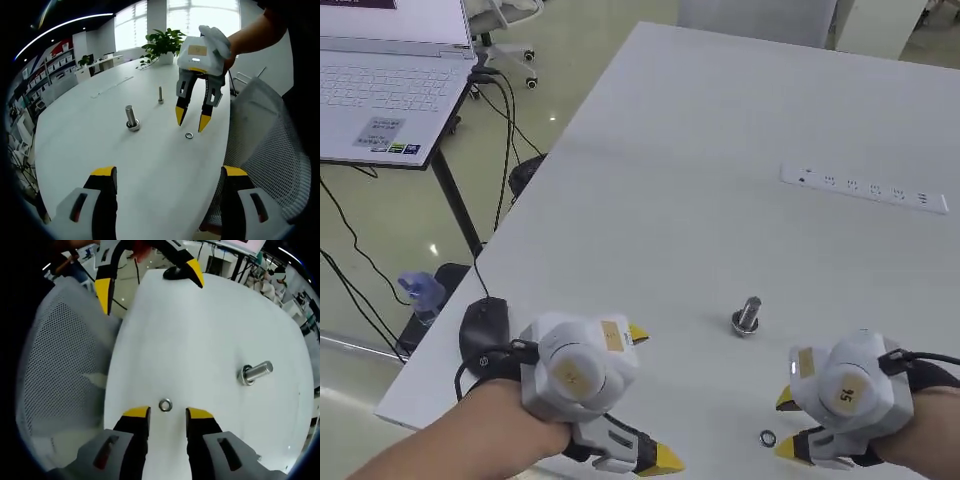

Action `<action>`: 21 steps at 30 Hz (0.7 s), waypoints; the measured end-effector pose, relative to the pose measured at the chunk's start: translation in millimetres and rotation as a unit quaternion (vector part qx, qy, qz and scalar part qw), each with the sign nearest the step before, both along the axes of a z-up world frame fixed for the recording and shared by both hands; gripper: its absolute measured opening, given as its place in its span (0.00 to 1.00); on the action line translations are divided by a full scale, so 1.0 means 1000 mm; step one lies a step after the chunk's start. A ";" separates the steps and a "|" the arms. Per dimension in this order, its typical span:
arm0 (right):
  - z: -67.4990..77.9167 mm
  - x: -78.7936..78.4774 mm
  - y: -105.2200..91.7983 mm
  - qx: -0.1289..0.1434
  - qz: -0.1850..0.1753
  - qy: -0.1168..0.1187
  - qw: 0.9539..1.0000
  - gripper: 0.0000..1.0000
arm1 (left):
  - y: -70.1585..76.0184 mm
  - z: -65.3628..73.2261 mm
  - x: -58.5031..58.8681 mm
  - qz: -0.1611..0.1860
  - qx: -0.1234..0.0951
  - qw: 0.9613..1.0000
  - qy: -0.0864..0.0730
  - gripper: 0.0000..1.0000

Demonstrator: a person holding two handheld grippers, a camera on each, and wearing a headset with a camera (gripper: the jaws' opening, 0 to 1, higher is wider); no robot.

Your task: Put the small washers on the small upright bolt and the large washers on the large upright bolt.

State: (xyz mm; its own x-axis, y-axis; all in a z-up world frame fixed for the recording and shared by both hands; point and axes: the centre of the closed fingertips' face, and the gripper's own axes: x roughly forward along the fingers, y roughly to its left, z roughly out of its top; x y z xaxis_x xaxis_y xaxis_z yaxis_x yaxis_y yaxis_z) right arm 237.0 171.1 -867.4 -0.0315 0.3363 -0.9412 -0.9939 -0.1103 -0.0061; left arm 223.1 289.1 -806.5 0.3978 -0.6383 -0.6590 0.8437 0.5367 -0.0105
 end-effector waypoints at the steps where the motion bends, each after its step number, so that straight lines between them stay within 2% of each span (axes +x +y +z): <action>1: -0.003 -0.001 0.000 -0.002 0.002 -0.003 1.000 0.29 | 0.000 0.000 0.000 -0.001 0.000 1.000 0.000 0.85; 8: -0.010 -0.005 0.001 -0.006 0.007 -0.006 1.000 0.27 | 0.002 -0.001 -0.001 -0.001 0.001 1.000 0.002 0.85; 17: -0.014 -0.006 0.001 -0.015 0.010 -0.013 1.000 0.25 | 0.004 -0.001 -0.001 0.000 0.000 1.000 0.002 0.84; 21: -0.014 -0.008 0.004 -0.012 0.008 -0.008 1.000 0.23 | 0.005 -0.002 -0.001 0.001 -0.001 1.000 0.003 0.84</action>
State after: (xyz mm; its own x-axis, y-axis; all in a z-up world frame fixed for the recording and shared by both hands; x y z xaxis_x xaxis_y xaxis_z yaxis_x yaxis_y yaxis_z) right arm 229.3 175.5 -880.9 -0.0211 0.3140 -0.9492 -0.9919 -0.1257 -0.0195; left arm 221.6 294.1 -808.6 0.3952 -0.6394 -0.6595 0.8428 0.5380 -0.0166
